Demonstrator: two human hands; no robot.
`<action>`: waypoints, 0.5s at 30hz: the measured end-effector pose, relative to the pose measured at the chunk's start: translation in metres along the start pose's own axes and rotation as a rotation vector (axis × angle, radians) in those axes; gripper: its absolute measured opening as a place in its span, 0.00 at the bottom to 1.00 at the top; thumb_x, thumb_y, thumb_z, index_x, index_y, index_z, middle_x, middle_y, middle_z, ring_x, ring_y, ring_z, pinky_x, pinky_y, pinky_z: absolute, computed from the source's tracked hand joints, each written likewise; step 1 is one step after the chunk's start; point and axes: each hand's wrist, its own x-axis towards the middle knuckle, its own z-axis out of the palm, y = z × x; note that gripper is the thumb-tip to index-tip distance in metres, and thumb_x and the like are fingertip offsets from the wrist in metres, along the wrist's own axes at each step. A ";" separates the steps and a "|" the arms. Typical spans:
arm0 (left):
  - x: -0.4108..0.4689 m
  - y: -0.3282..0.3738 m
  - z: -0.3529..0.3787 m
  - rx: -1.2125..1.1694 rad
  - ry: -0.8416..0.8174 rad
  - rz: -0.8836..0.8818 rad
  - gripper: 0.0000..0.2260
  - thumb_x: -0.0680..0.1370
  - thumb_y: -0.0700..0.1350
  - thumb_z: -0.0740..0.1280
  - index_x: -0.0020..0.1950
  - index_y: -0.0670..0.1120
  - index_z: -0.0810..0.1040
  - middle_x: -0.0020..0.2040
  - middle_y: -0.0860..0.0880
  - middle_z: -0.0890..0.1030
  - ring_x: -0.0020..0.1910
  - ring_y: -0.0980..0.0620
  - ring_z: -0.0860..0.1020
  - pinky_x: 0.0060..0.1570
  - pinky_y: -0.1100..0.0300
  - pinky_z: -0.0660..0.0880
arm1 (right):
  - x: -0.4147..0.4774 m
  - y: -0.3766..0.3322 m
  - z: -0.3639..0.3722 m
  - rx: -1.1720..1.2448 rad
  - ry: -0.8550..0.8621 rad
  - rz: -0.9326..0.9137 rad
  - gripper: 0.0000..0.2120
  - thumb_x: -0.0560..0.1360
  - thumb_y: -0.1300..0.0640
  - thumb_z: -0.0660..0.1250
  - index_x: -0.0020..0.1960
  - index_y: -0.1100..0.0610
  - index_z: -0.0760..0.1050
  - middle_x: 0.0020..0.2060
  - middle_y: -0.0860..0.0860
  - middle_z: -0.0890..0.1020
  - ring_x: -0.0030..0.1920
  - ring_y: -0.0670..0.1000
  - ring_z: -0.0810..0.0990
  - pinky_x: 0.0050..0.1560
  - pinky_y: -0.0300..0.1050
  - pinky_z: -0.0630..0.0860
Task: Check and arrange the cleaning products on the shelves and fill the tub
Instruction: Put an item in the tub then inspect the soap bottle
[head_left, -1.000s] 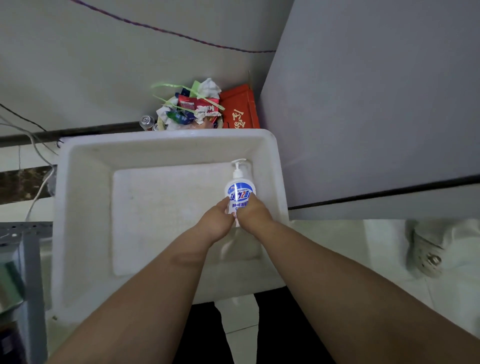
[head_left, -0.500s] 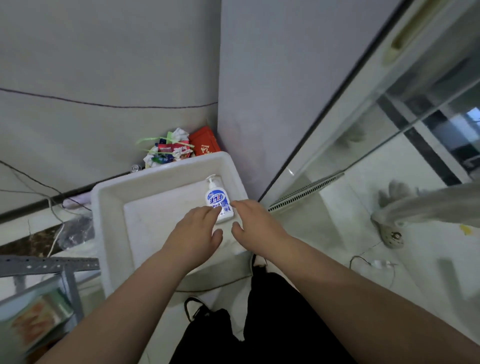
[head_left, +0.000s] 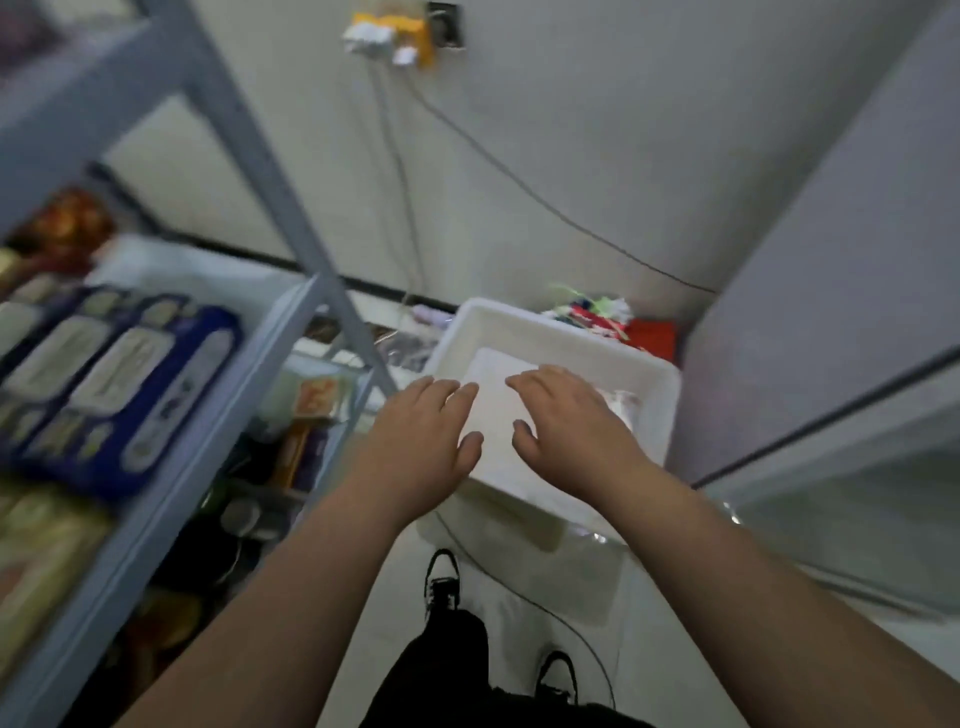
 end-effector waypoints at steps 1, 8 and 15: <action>-0.021 -0.003 -0.007 0.011 0.030 -0.059 0.25 0.76 0.53 0.58 0.66 0.40 0.79 0.58 0.42 0.82 0.56 0.39 0.80 0.55 0.45 0.79 | 0.001 -0.014 0.002 0.008 0.012 -0.065 0.24 0.78 0.56 0.66 0.74 0.58 0.72 0.68 0.55 0.77 0.72 0.57 0.71 0.73 0.56 0.68; -0.189 -0.020 -0.063 0.040 0.190 -0.530 0.27 0.78 0.57 0.54 0.70 0.44 0.76 0.62 0.45 0.81 0.61 0.44 0.78 0.61 0.46 0.77 | -0.004 -0.154 0.015 0.066 0.037 -0.523 0.21 0.72 0.56 0.68 0.65 0.60 0.78 0.57 0.57 0.82 0.58 0.60 0.80 0.58 0.56 0.78; -0.369 -0.031 -0.110 0.141 0.376 -0.812 0.25 0.78 0.54 0.58 0.69 0.43 0.77 0.63 0.43 0.80 0.62 0.41 0.77 0.61 0.46 0.74 | -0.060 -0.333 0.031 0.130 0.037 -0.940 0.21 0.75 0.55 0.65 0.65 0.62 0.78 0.57 0.58 0.82 0.58 0.60 0.79 0.58 0.57 0.79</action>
